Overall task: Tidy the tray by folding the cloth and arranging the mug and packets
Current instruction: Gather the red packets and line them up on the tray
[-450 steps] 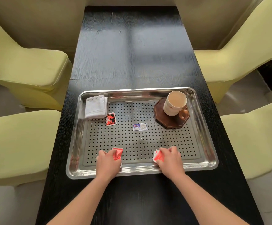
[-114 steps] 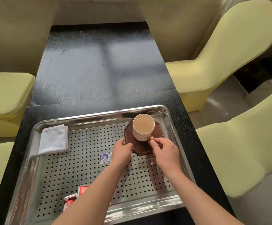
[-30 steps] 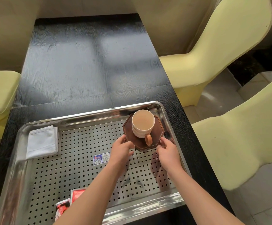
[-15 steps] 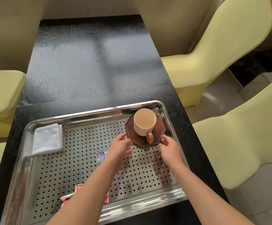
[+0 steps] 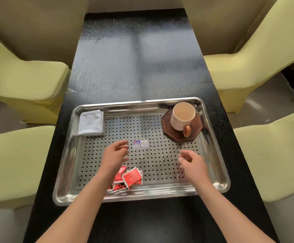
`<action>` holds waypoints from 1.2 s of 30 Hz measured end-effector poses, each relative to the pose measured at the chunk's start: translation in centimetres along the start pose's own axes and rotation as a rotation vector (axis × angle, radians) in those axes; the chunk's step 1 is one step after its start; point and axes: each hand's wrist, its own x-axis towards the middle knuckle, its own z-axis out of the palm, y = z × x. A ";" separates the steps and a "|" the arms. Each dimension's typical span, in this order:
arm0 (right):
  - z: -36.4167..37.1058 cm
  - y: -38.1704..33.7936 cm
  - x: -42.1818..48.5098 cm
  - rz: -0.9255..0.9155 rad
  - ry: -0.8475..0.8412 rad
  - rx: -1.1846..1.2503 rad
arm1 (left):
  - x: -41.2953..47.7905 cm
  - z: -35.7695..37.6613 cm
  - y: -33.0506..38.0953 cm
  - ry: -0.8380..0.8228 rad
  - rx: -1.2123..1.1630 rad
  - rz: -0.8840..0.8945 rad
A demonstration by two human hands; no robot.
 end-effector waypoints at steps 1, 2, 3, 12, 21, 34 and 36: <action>0.8 -0.1 -0.8 -0.016 -0.027 -0.028 | -0.7 -1.5 -1.0 0.039 0.021 0.007; 1.6 -0.2 -1.6 -0.036 -0.057 -0.055 | -1.4 -2.9 -2.1 0.080 0.054 0.009; 2.6 -0.3 -2.3 -0.058 -0.088 -0.077 | -2.0 -4.2 -3.1 0.117 0.095 0.008; 11.3 -3.3 -4.9 -0.284 -0.316 -0.468 | -2.1 -8.3 -7.4 0.144 0.581 0.009; 15.5 -4.6 -4.4 -0.495 -0.401 -0.875 | -1.0 -7.0 -8.3 0.010 0.690 -0.021; 12.8 -2.6 -3.2 -0.449 -0.348 -0.897 | -1.5 -6.8 -10.3 0.045 0.699 0.057; 11.6 -2.9 -3.1 -0.371 -0.350 -0.815 | -1.5 -6.8 -10.4 0.055 0.680 0.058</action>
